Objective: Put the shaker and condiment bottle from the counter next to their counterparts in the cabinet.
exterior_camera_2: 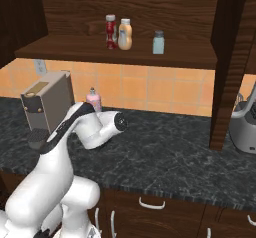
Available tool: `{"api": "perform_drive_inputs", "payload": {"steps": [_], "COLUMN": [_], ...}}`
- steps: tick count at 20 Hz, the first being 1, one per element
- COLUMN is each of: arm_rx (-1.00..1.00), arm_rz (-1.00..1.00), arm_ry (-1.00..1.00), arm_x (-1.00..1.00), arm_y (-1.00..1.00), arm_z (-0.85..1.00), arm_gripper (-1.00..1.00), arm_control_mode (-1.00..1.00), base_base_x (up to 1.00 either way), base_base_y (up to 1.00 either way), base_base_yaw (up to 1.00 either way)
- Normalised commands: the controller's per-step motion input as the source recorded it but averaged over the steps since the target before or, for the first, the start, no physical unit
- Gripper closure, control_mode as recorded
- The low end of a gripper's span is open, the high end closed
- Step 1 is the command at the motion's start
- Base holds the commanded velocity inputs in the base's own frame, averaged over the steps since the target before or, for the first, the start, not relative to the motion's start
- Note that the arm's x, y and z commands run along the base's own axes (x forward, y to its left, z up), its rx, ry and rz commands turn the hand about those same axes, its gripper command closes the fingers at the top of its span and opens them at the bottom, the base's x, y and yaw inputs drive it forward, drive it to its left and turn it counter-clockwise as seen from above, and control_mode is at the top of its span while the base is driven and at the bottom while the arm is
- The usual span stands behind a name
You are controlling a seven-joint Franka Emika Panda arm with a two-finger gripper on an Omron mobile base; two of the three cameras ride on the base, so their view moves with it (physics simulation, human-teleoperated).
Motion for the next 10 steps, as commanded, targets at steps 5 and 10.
{"api": "perform_drive_inputs", "payload": {"steps": [5, 10], "arm_rx": [-0.13, -0.18], "arm_rz": [-0.44, -0.45], "arm_ry": [0.00, 0.00], "arm_x": [-0.12, -0.09], "arm_y": [-0.28, -0.28], "arm_z": [0.81, 0.76], "arm_gripper": [1.00, 1.00], "arm_control_mode": [-1.00, -1.00], "base_base_x": [0.00, 0.00], "base_base_y": [0.00, 0.00], "base_base_yaw": [0.00, 0.00]}}
